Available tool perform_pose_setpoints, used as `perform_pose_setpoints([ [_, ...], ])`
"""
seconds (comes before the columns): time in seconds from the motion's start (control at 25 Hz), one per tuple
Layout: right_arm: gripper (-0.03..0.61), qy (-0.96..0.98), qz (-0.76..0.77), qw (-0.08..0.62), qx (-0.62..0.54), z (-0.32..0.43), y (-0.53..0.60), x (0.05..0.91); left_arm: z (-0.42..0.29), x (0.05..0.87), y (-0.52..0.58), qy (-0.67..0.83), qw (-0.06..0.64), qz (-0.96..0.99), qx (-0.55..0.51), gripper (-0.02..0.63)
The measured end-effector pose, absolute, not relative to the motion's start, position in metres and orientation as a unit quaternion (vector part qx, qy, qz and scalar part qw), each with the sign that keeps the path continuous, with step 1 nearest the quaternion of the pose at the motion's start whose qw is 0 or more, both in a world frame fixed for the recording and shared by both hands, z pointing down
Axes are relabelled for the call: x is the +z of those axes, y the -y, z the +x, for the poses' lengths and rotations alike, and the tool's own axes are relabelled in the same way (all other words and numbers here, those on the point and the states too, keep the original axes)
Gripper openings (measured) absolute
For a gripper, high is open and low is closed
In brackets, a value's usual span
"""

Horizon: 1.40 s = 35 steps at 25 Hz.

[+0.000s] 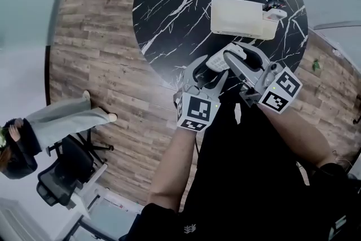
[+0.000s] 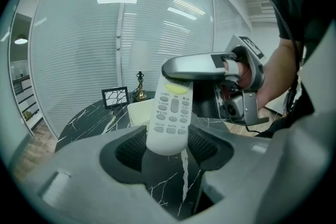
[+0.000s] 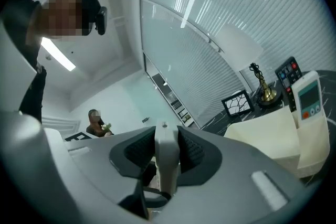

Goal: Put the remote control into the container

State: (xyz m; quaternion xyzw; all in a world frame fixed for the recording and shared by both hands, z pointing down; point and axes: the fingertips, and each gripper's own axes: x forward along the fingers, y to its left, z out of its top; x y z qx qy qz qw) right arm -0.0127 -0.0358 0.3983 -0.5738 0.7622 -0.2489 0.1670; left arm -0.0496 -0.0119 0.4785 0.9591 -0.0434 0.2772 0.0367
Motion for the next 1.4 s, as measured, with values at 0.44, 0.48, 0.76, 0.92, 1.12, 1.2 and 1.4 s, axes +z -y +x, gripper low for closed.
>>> perform_pose_setpoints([
  [0.44,0.103,-0.782,-0.584,0.113,-0.187,-0.009,0.025,0.379,-0.041,0.462,0.005,0.051,0.023,0.968,0.244,0.256],
  [0.48,0.103,-0.781,-0.586,0.112,-0.184,-0.007,0.024,0.377,-0.04,0.46,0.005,0.053,0.022,0.969,0.242,0.256],
  [0.76,0.103,-0.775,-0.606,0.09,-0.154,0.009,0.013,0.358,-0.036,0.437,0.014,0.073,0.033,0.973,0.217,0.256],
  [0.92,0.103,-0.767,-0.623,0.073,-0.134,0.022,0.007,0.346,-0.033,0.423,0.018,0.074,0.032,0.976,0.203,0.255],
  [1.12,0.104,-0.756,-0.644,0.033,-0.117,0.033,-0.001,0.335,-0.029,0.403,0.028,0.086,0.044,0.979,0.182,0.223],
  [1.2,0.104,-0.753,-0.65,0.023,-0.104,0.037,-0.006,0.326,-0.026,0.393,0.03,0.086,0.033,0.981,0.172,0.145],
  [1.4,0.104,-0.74,-0.667,0.01,-0.088,0.06,-0.019,0.312,-0.014,0.38,0.035,0.081,0.024,0.984,0.156,0.103],
])
